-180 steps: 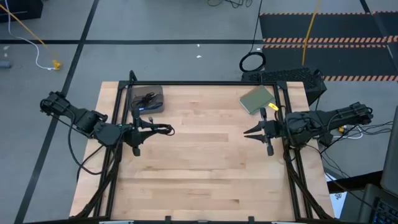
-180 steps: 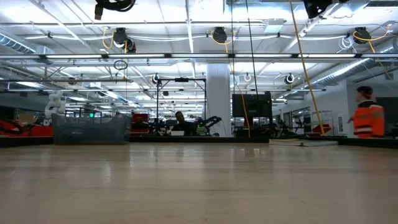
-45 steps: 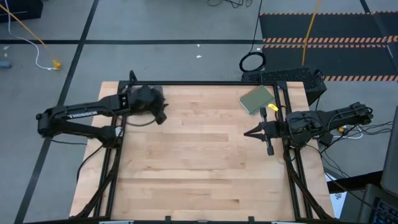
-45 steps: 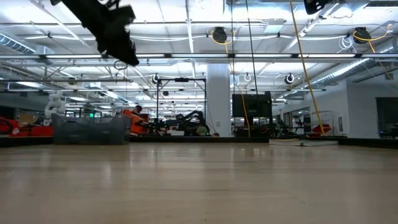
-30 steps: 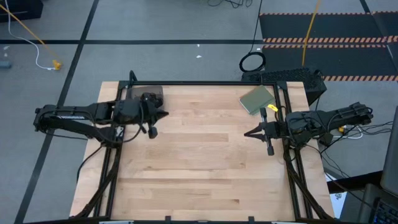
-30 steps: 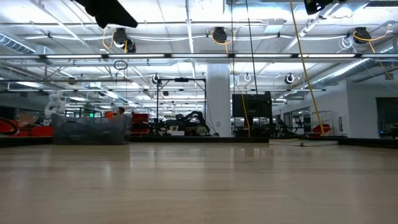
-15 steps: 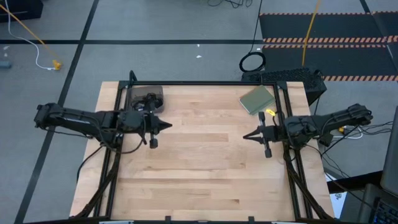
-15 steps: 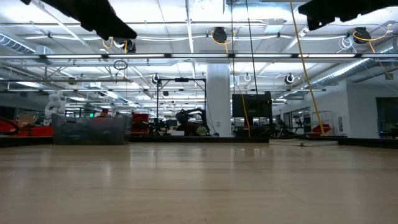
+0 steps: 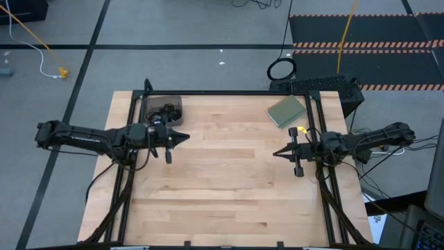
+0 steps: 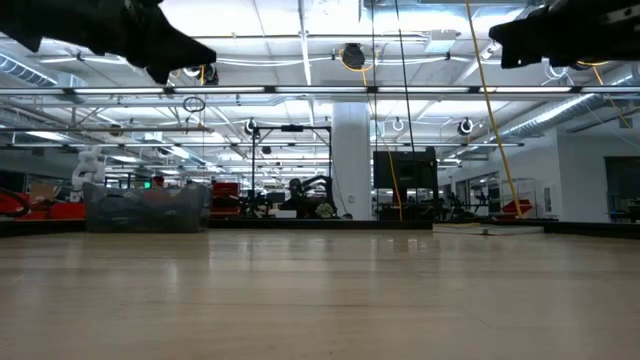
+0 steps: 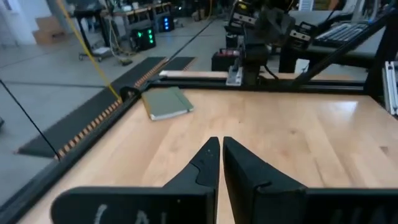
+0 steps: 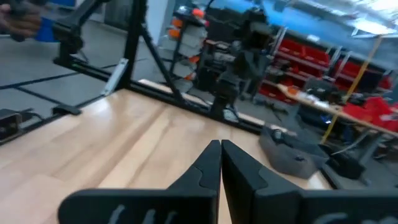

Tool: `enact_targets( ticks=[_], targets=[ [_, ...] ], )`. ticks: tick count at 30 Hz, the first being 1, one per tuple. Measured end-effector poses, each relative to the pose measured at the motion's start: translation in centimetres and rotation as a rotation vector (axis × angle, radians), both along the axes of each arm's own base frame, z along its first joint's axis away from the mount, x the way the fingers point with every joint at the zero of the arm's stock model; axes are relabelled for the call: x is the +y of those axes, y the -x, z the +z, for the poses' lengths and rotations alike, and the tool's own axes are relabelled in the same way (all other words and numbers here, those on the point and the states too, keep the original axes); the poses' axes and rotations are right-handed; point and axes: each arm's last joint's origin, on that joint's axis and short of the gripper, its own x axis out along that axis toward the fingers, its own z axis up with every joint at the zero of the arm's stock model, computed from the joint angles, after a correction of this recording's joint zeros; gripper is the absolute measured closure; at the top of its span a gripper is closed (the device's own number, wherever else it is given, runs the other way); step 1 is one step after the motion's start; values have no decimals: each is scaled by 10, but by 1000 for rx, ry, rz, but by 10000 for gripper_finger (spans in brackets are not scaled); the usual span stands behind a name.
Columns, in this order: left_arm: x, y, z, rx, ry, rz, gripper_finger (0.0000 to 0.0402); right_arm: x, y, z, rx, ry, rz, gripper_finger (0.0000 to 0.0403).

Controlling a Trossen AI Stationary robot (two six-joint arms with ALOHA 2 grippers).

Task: Pick and place USB-C Cables
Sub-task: Return to Home Position

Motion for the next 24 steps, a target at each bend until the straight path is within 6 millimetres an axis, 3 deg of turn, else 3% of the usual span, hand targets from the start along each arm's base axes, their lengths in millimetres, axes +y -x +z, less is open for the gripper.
enact_targets(
  ticks=[6,13,24],
  targets=[
    [3,2,-15,41,-19,26,376,-9,2,-15,0,-8,-64,399],
    [1,2,-16,29,-94,-36,376,-15,2,-16,1,-32,-111,399],
    [-9,4,-29,38,-41,-120,376,-15,2,-20,44,-97,-79,399]
  ],
)
